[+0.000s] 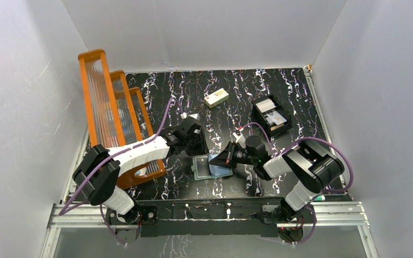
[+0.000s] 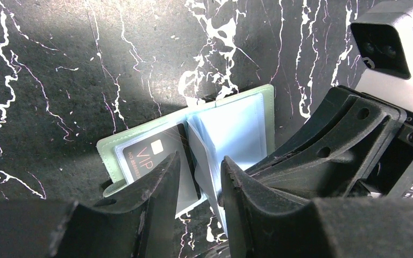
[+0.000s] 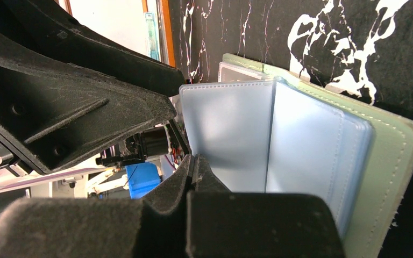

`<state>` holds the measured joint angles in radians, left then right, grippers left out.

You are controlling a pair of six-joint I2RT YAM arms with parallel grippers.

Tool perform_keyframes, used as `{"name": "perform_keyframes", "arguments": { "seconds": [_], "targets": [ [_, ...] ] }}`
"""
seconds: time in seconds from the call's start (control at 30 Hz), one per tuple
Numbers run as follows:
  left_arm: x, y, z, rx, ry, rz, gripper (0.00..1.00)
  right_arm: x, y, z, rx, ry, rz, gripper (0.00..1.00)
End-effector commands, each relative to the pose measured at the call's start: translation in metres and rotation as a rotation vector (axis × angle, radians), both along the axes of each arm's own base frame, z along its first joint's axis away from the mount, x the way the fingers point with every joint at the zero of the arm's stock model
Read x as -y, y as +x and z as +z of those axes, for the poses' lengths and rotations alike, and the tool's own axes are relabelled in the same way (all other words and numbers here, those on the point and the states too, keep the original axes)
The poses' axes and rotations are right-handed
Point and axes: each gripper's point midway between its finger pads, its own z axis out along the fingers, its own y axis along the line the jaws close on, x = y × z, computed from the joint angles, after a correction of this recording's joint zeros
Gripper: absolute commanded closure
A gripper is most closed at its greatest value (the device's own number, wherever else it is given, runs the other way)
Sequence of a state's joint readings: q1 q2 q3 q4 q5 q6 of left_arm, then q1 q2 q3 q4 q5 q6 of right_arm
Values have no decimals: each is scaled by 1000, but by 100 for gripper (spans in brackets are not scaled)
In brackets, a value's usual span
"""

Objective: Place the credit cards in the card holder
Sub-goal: Turn over the card slot in the card holder.

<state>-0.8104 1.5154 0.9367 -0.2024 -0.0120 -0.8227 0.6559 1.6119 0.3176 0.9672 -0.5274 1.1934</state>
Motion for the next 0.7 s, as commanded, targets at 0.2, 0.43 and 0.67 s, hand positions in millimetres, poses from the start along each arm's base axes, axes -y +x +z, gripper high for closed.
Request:
{"name": "perform_keyframes", "arguments": {
  "seconds": [0.2, 0.43, 0.67],
  "targets": [
    [-6, 4, -9, 0, 51, 4, 70, 0, -2, -2, 15, -6, 10, 100],
    [-8, 3, -19, -20, 72, 2, 73, 2, -2, 0, 26, -21, 5, 93],
    [-10, 2, -19, -21, 86, 4, 73, 6, 0, 0, 37, -52, -12, 80]
  ]
}}
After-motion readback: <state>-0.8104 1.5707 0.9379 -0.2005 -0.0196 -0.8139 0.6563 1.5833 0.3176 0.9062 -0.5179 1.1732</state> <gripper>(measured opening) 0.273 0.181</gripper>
